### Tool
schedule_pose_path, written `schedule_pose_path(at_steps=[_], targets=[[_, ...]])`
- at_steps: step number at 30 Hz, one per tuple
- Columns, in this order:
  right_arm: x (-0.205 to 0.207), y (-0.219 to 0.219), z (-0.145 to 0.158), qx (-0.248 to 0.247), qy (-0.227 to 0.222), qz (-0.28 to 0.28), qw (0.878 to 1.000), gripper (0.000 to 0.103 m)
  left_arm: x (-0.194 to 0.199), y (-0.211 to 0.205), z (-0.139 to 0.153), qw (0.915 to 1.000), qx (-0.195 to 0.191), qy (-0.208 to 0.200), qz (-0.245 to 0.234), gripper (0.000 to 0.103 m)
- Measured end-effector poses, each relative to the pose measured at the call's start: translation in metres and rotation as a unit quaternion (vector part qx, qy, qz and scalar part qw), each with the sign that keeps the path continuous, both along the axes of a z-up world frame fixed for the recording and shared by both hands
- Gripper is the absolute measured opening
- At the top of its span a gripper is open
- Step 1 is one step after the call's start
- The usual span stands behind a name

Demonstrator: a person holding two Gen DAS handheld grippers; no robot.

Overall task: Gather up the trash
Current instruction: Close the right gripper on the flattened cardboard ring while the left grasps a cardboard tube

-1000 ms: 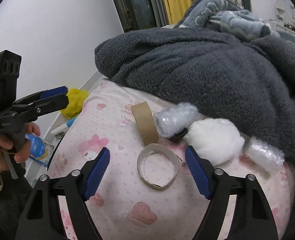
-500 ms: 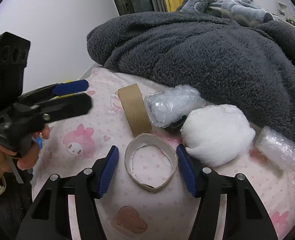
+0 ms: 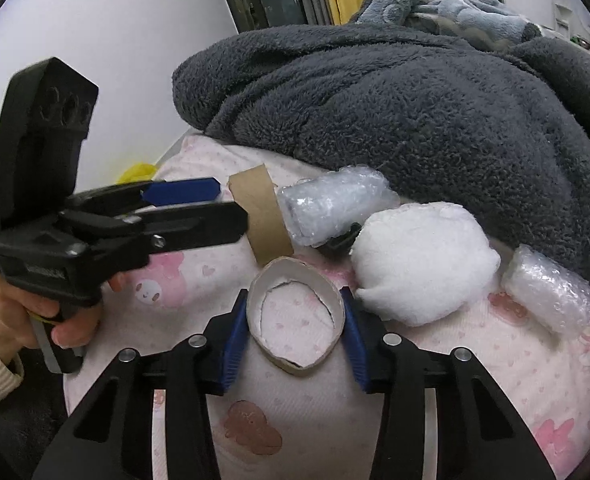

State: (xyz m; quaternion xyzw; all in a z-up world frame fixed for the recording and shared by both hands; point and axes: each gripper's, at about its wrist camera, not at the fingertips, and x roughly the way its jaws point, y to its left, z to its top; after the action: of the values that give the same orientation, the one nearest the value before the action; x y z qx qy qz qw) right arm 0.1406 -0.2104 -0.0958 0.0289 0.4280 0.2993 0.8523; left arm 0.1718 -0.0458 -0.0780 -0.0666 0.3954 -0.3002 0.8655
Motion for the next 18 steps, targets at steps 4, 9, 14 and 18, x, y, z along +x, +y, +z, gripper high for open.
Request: schedule_pose_path(at_steps=[4,9,14,18], targets=[[-0.003,-0.002,0.005,0.006,-0.003,0.005,1.0,0.044,0.001,-0.005,-0.002,0.9999,-0.01,0.01,0.001,0.079],[-0.006,-0.004,0.008,0.006,0.001,0.01,1.0,0.044,0.003,-0.01,-0.004,0.9995,-0.019,0.026,0.0,0.068],[-0.009,-0.011,0.011,0.01,0.002,0.007,1.0,0.044,0.005,-0.017,-0.006,0.999,-0.011,0.044,0.002,0.052],[-0.01,-0.012,0.012,0.016,0.008,0.007,1.0,0.044,0.003,-0.019,-0.003,0.999,-0.004,0.044,0.004,0.048]])
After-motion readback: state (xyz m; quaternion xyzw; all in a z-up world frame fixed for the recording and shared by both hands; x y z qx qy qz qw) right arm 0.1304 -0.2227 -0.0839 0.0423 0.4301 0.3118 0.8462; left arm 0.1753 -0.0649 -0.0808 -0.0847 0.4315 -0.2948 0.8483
